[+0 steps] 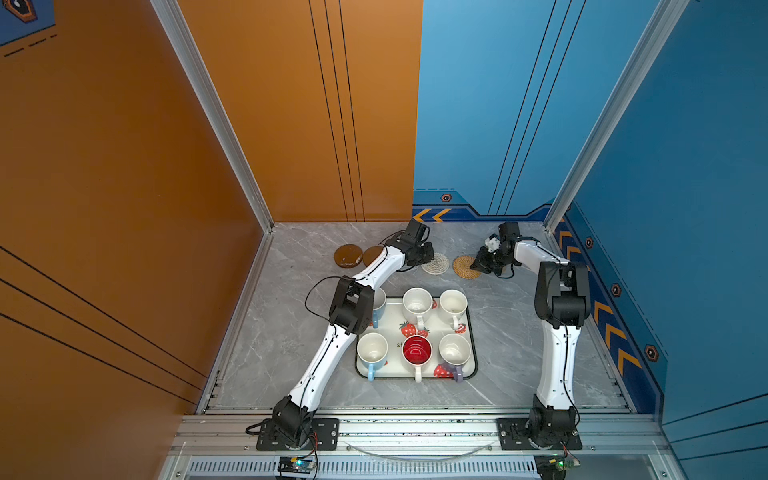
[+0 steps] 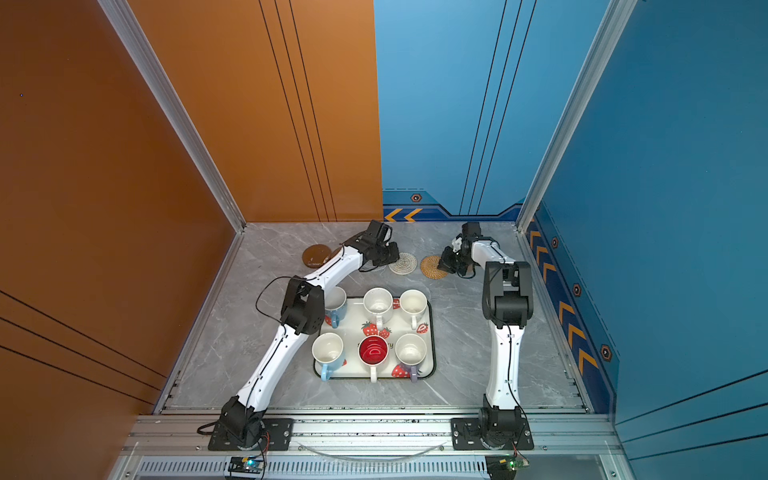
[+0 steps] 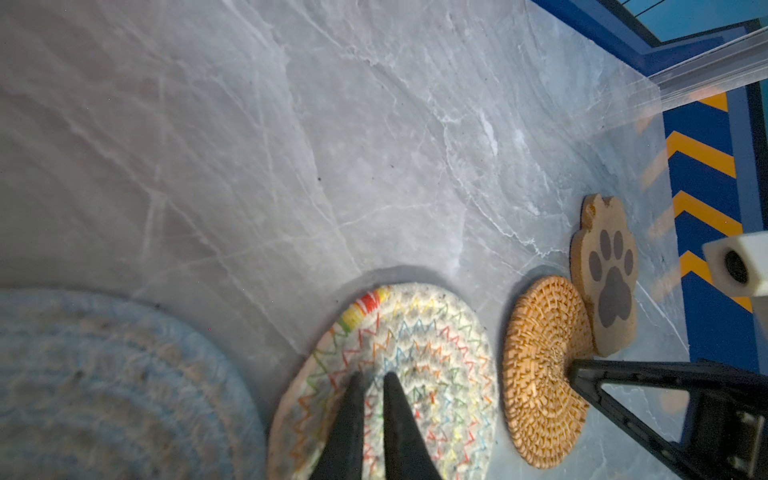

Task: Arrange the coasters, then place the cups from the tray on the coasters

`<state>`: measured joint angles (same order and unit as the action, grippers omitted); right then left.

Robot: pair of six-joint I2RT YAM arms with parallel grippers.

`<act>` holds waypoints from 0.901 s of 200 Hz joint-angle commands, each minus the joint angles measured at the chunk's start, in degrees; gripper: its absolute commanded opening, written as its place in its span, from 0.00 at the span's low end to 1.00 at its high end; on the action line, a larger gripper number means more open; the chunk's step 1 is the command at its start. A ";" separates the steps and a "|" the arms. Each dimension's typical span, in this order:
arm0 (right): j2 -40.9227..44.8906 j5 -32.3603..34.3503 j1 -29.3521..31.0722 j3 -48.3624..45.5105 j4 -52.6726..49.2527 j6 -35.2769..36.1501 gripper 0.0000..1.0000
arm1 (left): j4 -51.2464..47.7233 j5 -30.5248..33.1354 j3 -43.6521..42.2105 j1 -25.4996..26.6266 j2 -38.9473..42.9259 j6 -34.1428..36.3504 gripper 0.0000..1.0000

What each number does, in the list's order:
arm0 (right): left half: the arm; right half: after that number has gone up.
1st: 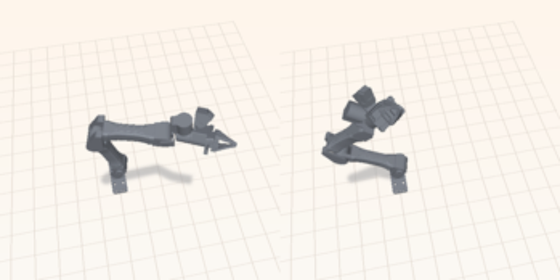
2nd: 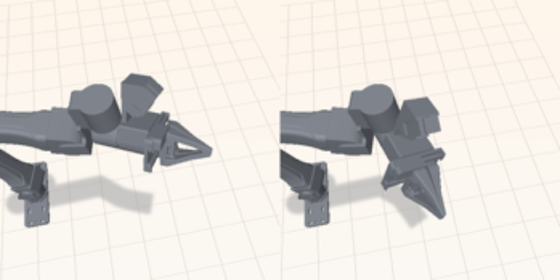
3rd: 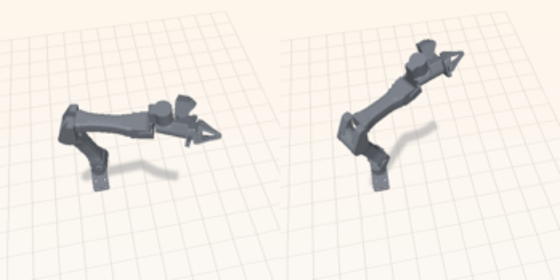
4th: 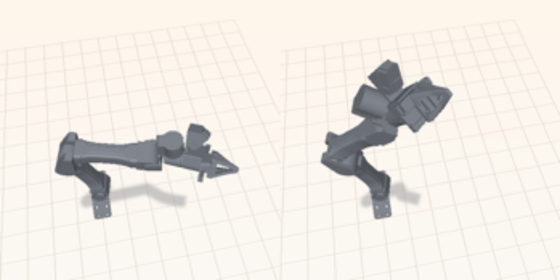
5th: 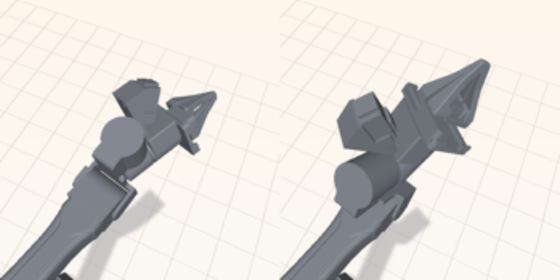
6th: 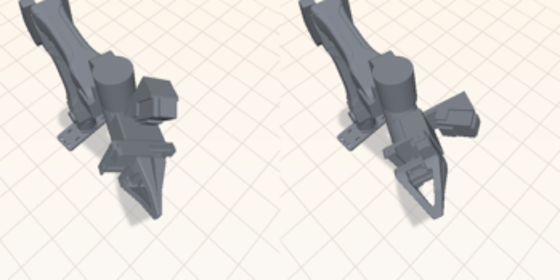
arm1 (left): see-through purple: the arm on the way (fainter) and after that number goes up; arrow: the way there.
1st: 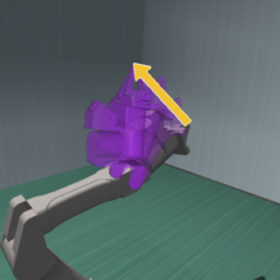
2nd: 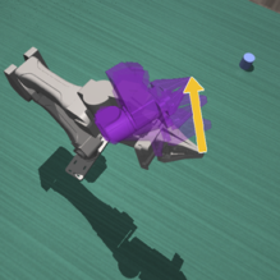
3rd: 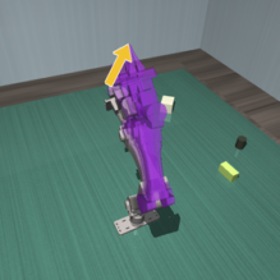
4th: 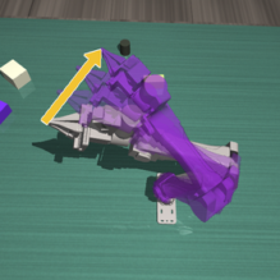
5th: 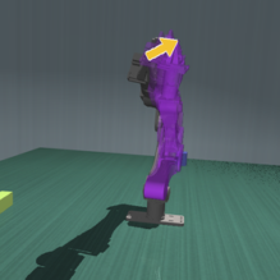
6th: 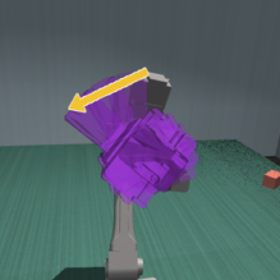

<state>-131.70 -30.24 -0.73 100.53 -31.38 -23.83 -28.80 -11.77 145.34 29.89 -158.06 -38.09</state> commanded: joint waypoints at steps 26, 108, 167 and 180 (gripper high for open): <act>-0.79 2.29 -0.59 -0.41 -2.89 0.29 0.00 | 0.67 1.05 0.98 -0.18 -1.26 -1.23 0.15; -2.85 1.99 -0.28 3.80 -2.26 -0.86 0.00 | 1.99 1.93 -0.82 0.54 5.29 2.25 0.22; -3.36 2.47 0.41 4.80 -0.47 -2.24 0.00 | 1.99 1.62 -2.71 0.70 11.10 4.94 0.22; -3.60 2.38 0.51 5.17 -0.09 -2.49 0.00 | 1.96 1.42 -3.66 0.78 12.56 5.59 0.22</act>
<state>-133.62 -29.74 -0.62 104.16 -31.86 -25.02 -27.33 -10.68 143.28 30.35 -150.91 -35.16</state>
